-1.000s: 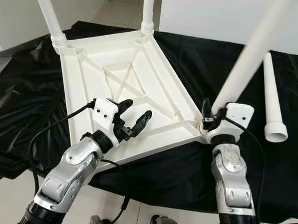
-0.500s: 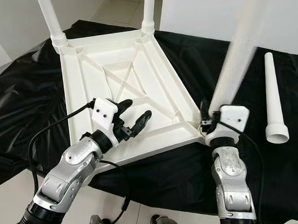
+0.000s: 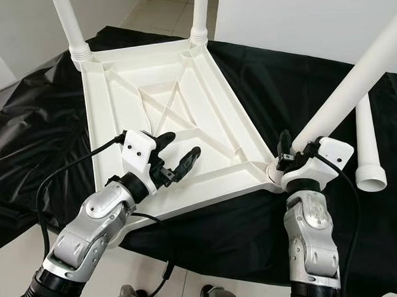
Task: Building children table
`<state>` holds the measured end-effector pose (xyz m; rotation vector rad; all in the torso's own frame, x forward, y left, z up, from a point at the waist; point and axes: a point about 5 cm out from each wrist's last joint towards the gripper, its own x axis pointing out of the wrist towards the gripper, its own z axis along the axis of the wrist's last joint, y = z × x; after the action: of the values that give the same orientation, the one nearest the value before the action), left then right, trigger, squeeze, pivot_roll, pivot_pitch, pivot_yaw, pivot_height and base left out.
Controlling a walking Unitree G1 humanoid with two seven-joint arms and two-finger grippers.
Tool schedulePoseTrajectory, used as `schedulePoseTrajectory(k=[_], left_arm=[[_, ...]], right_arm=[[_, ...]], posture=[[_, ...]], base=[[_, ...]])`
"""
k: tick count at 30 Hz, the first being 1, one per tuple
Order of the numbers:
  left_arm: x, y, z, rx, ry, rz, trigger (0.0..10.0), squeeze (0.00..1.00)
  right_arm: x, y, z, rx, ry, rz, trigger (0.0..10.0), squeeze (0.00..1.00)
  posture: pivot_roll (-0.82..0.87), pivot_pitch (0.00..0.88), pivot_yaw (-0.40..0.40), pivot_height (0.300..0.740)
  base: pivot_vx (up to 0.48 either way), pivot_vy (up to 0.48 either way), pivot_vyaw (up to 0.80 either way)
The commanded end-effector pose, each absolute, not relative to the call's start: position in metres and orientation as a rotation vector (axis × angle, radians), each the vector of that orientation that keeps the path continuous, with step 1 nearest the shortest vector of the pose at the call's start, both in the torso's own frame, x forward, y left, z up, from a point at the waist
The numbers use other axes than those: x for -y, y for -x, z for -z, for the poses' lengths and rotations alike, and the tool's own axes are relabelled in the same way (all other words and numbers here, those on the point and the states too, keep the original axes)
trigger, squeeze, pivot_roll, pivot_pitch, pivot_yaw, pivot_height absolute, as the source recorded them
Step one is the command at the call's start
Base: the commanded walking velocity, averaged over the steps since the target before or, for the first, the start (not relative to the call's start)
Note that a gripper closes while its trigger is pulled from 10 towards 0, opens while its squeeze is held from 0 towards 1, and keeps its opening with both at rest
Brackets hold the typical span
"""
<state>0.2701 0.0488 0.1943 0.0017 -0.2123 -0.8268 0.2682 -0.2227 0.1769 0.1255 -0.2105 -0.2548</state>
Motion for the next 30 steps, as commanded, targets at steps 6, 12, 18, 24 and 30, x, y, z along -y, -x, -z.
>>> schedulePoseTrajectory(k=[6,12,18,24,30], left_arm=[[-0.045,-0.264,-0.196,0.214,-0.006,0.912,10.0,0.0],[-0.045,-0.264,-0.197,0.215,-0.001,0.908,10.0,0.0],[-0.046,-0.264,-0.197,0.215,0.002,0.903,10.0,0.0],[-0.046,-0.265,-0.197,0.214,0.004,0.9,10.0,0.0],[-0.047,-0.264,-0.197,0.213,0.008,0.899,10.0,0.0]], right_arm=[[0.236,-0.267,-0.145,0.002,-0.19,0.343,10.0,0.0],[0.236,-0.261,-0.138,-0.001,-0.229,0.357,10.0,0.0],[0.229,-0.25,-0.139,0.081,-0.17,0.35,10.0,0.0],[0.216,-0.247,-0.141,0.112,-0.129,0.3,10.0,0.0],[0.217,-0.251,-0.141,0.087,-0.108,0.297,10.0,0.0]], posture=[[0.02,0.192,-0.021,0.74],[0.02,0.195,-0.024,0.74],[0.02,0.2,-0.025,0.74],[0.02,0.201,-0.024,0.74],[0.02,0.2,-0.024,0.74]], base=[[0.0,0.0,0.0],[0.0,0.0,0.0],[0.0,0.0,0.0],[0.0,0.0,0.0],[0.0,0.0,0.0]])
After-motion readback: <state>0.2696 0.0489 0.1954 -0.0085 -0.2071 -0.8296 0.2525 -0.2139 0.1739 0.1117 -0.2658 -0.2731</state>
